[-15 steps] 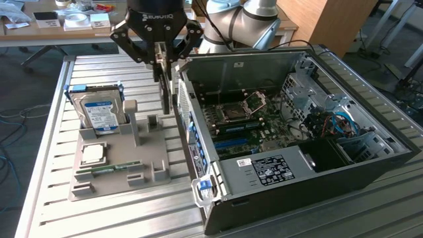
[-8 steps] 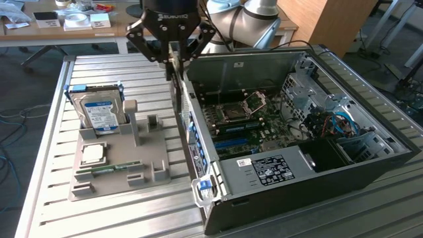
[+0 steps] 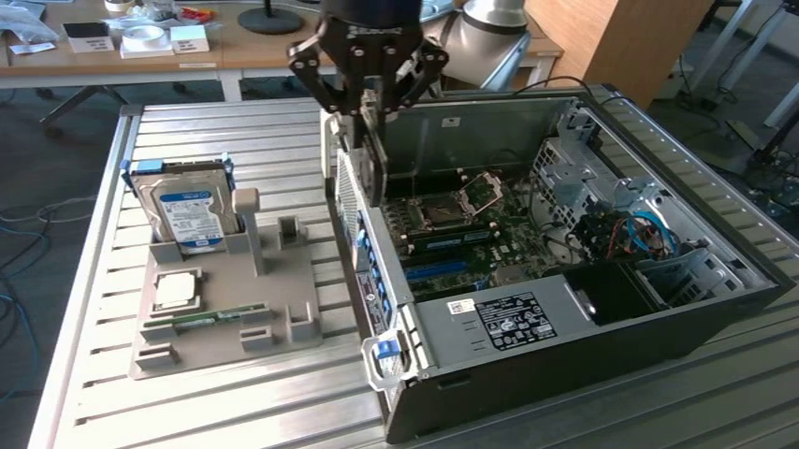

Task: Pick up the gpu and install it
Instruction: 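Pick up the gpu and move the gpu toward the slot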

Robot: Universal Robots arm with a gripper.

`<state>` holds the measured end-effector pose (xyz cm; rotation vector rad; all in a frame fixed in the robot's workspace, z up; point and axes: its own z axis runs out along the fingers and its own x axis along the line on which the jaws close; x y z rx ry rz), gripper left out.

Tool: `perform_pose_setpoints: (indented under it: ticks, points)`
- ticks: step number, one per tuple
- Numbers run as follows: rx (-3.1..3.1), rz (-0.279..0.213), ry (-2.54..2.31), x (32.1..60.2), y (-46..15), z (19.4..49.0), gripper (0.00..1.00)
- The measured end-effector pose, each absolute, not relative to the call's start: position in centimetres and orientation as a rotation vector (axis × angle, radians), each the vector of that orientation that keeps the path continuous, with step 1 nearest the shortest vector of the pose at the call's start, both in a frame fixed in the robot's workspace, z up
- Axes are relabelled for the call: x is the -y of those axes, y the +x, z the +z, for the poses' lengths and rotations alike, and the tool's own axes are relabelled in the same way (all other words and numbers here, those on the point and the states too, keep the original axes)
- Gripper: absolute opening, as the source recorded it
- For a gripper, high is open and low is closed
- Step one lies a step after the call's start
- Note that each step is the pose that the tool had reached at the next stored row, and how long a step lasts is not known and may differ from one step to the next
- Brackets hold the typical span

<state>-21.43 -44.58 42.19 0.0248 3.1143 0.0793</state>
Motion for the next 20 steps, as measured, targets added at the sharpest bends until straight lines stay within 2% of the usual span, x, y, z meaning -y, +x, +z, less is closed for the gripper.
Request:
perform_pose_setpoints:
  ticks: [20]
  points:
    - [-3.114, 0.099, 0.025, 44.4, -11.4, 42.2, 0.27]
